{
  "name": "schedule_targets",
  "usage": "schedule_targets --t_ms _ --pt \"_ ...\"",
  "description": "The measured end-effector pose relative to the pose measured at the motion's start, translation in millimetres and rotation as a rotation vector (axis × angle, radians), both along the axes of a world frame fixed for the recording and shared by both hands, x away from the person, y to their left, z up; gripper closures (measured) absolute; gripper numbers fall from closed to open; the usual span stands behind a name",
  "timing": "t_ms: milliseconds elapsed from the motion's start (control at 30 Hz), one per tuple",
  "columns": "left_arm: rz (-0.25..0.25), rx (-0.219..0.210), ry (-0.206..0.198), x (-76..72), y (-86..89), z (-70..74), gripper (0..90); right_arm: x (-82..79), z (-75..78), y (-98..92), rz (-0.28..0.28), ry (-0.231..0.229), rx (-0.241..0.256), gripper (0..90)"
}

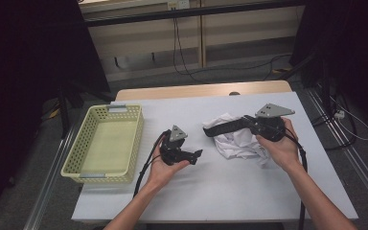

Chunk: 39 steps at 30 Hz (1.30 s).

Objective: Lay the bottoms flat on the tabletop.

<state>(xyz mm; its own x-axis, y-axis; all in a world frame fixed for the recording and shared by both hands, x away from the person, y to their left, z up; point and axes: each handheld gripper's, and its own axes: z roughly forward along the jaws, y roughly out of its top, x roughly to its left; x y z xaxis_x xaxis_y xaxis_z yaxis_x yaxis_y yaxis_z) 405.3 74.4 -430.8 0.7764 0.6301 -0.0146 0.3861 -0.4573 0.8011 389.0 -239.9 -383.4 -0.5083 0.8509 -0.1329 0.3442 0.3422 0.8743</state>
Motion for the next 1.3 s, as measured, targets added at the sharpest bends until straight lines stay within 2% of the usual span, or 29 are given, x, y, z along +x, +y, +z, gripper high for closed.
schedule_targets --t_ms 33,233,333,533,667,767,833,900,933,1033,1100,1233,1300 --pt "0.001 0.000 0.000 0.0 0.2 0.2 7.3 1.1 -3.9 -3.0 -0.018 0.007 -0.013 85.4" --pt "-0.007 -0.010 0.007 -0.7 -1.3 0.0 6.1 6.7 -16.4 -23.7 -0.112 0.035 -0.009 85.3" --pt "-0.011 -0.008 0.007 -1.1 -2.1 -0.7 6.1 8.6 -24.6 -32.2 -0.147 0.050 -0.050 85.2" --pt "-0.015 0.001 0.011 -2.4 -0.4 0.0 5.9 15.1 -48.1 -56.8 -0.235 0.142 -0.056 85.1" --pt "-0.020 -0.003 0.023 -2.8 -1.8 -2.1 5.9 15.7 -57.9 -60.7 -0.199 0.182 -0.022 83.3" --pt "-0.028 0.013 0.023 -3.8 -1.9 -2.1 6.0 14.8 -58.6 -55.7 -0.172 0.189 -0.031 78.6" --pt "-0.031 0.013 0.023 -4.6 -1.4 -1.4 6.0 13.2 -54.3 -52.2 -0.167 0.177 -0.021 69.8" --pt "-0.027 0.013 0.013 -4.6 0.9 0.5 6.0 10.7 -47.9 -48.4 -0.176 0.145 -0.036 62.8" --pt "-0.021 0.000 0.017 -4.4 1.8 0.8 5.9 9.0 -44.4 -47.1 -0.162 0.135 -0.021 60.3" --pt "-0.010 0.001 0.014 -2.9 5.9 2.4 5.8 3.8 -34.2 -41.3 -0.142 0.101 0.005 49.9" --pt "-0.005 0.002 0.015 -2.4 7.3 2.4 5.7 -0.3 -28.3 -35.5 -0.104 0.097 0.022 44.7" --pt "-0.003 0.004 0.020 -2.3 8.4 2.0 5.7 -10.5 -21.6 -18.8 -0.026 0.080 0.002 34.3" --pt "-0.002 0.005 0.023 -2.5 8.3 1.8 5.7 -13.5 -18.4 -12.1 -0.026 0.060 -0.008 31.8"
